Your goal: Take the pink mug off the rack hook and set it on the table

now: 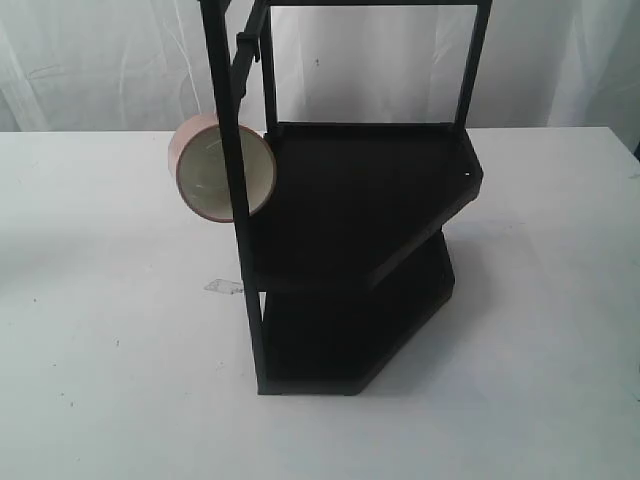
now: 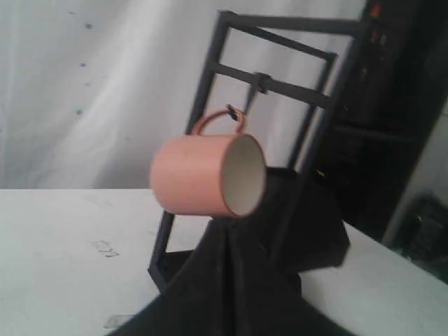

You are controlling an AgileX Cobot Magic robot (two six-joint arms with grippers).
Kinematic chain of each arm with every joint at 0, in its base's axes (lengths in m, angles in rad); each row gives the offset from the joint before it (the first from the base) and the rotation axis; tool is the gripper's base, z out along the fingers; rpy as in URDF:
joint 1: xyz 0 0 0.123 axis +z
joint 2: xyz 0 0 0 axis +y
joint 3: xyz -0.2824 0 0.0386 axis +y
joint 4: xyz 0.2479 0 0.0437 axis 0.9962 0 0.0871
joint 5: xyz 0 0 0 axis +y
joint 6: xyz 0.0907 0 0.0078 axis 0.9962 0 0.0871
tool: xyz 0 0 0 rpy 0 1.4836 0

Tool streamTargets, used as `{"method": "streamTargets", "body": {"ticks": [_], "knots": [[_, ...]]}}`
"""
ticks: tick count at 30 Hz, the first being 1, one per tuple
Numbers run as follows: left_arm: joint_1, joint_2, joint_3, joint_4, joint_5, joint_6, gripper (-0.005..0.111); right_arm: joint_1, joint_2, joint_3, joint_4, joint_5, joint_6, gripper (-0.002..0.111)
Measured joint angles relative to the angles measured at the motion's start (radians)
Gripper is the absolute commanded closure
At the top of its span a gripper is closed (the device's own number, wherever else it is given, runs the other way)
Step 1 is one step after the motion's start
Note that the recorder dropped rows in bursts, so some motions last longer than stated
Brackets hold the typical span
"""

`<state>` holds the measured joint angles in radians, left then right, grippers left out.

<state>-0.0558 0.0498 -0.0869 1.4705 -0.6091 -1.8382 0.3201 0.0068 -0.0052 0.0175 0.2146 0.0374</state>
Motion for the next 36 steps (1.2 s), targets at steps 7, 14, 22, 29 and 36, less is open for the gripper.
{"method": "streamTargets", "body": {"ticks": [7, 14, 22, 29, 36], "knots": [[0.000, 0.000, 0.000, 0.143, -0.055, -0.089, 0.107, 0.000, 0.000, 0.000, 0.000, 0.000, 0.000, 0.108], [0.000, 0.002, 0.000, -0.001, 0.250, -0.168, 0.107, 0.000, 0.000, 0.000, 0.000, 0.000, 0.000, 0.108], [-0.007, 0.002, 0.000, -0.873, 0.589, 0.784, 0.107, 0.000, 0.000, 0.000, 0.000, 0.000, 0.000, 0.108], [-0.117, 0.002, -0.199, -1.527, 0.951, 1.568, 0.040, 0.000, 0.000, 0.000, 0.000, 0.000, 0.000, 0.108], [-0.120, 0.114, -0.362, -1.589, 0.977, 1.663, 0.033, 0.000, 0.000, 0.000, 0.000, 0.000, 0.000, 0.108]]}}
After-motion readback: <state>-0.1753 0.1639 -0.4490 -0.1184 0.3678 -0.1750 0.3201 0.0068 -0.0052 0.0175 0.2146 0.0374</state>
